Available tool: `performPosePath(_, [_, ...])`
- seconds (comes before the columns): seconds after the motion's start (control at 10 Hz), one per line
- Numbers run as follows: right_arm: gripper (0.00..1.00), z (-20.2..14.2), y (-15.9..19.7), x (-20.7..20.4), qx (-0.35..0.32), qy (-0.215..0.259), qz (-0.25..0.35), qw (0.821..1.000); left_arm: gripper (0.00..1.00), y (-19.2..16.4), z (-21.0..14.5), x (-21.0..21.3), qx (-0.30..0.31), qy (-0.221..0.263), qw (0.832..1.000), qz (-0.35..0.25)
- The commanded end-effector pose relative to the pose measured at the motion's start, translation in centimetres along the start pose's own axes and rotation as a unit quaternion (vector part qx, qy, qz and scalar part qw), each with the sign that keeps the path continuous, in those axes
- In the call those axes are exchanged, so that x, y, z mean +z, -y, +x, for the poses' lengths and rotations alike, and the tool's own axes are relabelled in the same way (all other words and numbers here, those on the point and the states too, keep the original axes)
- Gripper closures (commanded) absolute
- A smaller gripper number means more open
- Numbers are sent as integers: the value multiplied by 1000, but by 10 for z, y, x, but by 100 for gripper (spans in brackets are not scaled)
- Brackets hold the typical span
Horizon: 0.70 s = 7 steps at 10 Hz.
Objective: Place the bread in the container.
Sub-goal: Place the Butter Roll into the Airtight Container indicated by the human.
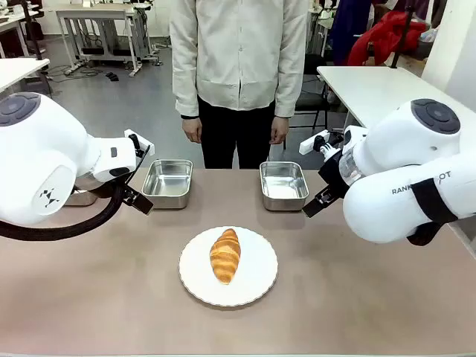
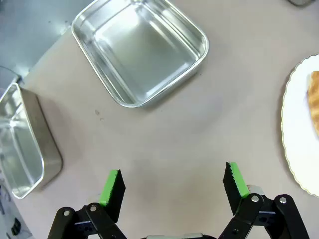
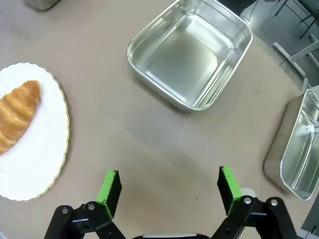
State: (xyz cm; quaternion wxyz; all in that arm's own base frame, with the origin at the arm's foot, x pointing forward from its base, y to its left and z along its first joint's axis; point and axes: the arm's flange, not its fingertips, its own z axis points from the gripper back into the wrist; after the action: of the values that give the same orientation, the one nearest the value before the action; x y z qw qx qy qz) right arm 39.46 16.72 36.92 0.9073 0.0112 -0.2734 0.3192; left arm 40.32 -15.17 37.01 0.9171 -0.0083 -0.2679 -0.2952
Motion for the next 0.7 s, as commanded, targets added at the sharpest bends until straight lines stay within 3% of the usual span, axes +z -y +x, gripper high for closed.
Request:
performPosePath(0.0, [0, 0, 0, 0, 0, 0, 0, 1000, 0, 0, 0, 0, 0, 0, 1000, 0])
performPosePath(0.6, [0, 0, 0, 0, 0, 0, 0, 1000, 0, 0, 0, 0, 0, 0, 1000, 0])
